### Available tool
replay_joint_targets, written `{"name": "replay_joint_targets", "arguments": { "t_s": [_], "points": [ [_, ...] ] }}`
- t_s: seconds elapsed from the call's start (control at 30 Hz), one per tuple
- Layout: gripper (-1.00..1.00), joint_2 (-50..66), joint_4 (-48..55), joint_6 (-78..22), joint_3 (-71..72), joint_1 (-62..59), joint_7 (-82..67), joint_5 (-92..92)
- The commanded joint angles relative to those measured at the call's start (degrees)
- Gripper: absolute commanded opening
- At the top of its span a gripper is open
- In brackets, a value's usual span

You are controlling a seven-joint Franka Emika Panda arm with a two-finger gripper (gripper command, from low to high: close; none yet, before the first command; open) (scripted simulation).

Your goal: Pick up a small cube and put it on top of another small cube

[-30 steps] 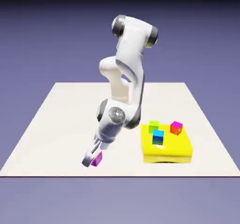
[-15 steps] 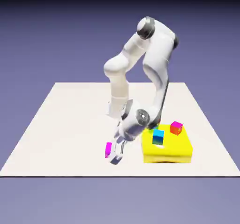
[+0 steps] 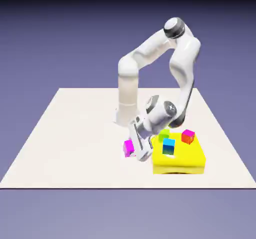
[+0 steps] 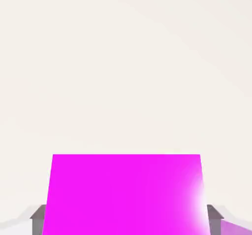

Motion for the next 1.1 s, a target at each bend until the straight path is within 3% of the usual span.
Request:
{"name": "replay_joint_targets", "arguments": {
  "t_s": [0.0,0.93,1.07],
  "points": [
    [-1.0,0.57,-0.68,-0.14,-1.13,2.08,-1.56,1.01],
    [-1.0,16.58,-19.73,-2.4,-32.58,60.23,-46.75,31.73],
    [-1.0,20.79,-19.37,-5.55,-29.64,58.75,-48.69,36.66]
  ]
}}
